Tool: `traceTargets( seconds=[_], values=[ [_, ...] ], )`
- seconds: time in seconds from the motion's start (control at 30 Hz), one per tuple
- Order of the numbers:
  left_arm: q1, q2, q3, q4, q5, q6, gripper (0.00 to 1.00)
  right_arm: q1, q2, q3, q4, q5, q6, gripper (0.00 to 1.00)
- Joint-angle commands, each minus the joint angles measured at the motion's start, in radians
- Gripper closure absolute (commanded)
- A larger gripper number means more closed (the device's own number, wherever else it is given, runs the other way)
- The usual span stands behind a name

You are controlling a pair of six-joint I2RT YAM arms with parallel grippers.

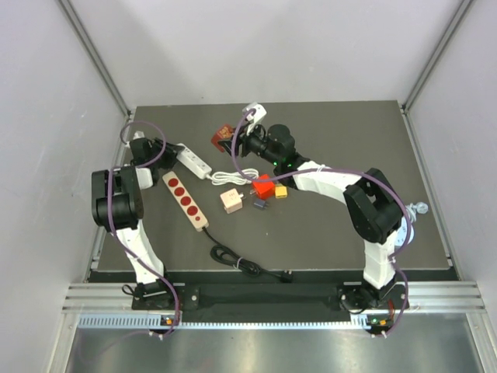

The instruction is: Pull the plug off the socket

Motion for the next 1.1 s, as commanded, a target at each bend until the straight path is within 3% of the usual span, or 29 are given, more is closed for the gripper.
traceTargets(
  seconds=[0.0, 0.1, 0.27, 0.4, 0.43, 0.47, 0.53, 0.57, 0.67, 0.7, 0.8, 1.07],
  values=[
    [0.007, 0.042, -0.004, 0.403, -0.135, -0.120, 1.00, 0.003, -0.050, 0.010, 0.083, 0.003, -0.014, 1.00],
    [0.009, 0.081, -0.009, 0.537, -0.207, -0.193, 1.00, 0.003, -0.042, 0.014, 0.074, 0.000, -0.013, 1.00],
    [0.013, 0.225, 0.135, 0.620, -0.163, -0.256, 1.00, 0.003, -0.054, -0.021, 0.059, -0.003, -0.014, 1.00],
    [0.022, 0.285, 0.196, 0.592, -0.076, -0.242, 1.00, 0.003, -0.099, -0.085, 0.056, 0.002, -0.018, 1.00],
    [0.025, 0.282, 0.186, 0.585, -0.073, -0.239, 0.96, 0.003, -0.106, -0.093, 0.054, 0.000, -0.015, 1.00],
    [0.030, 0.270, 0.165, 0.574, -0.071, -0.236, 0.83, 0.005, -0.120, -0.099, 0.051, -0.001, -0.016, 1.00],
    [0.035, 0.225, 0.157, 0.487, -0.066, -0.182, 0.65, 0.011, -0.134, -0.116, 0.040, 0.002, -0.019, 1.00],
    [0.036, 0.201, 0.154, 0.385, -0.071, -0.152, 0.51, 0.019, -0.146, -0.118, 0.018, 0.005, -0.022, 1.00],
    [0.038, 0.095, 0.165, 0.193, -0.126, -0.020, 0.39, 0.038, -0.174, -0.139, -0.036, 0.043, -0.028, 1.00],
    [0.036, 0.066, 0.165, 0.092, -0.146, 0.008, 0.28, 0.042, -0.182, -0.147, -0.056, 0.055, -0.027, 1.00],
    [0.038, -0.028, 0.189, -0.150, -0.224, 0.086, 0.18, 0.046, -0.214, -0.138, -0.203, 0.143, 0.002, 1.00],
    [0.032, -0.207, 0.232, -0.500, -0.292, 0.172, 0.16, 0.022, -0.272, 0.025, -0.871, 0.272, 0.156, 1.00]
  ],
)
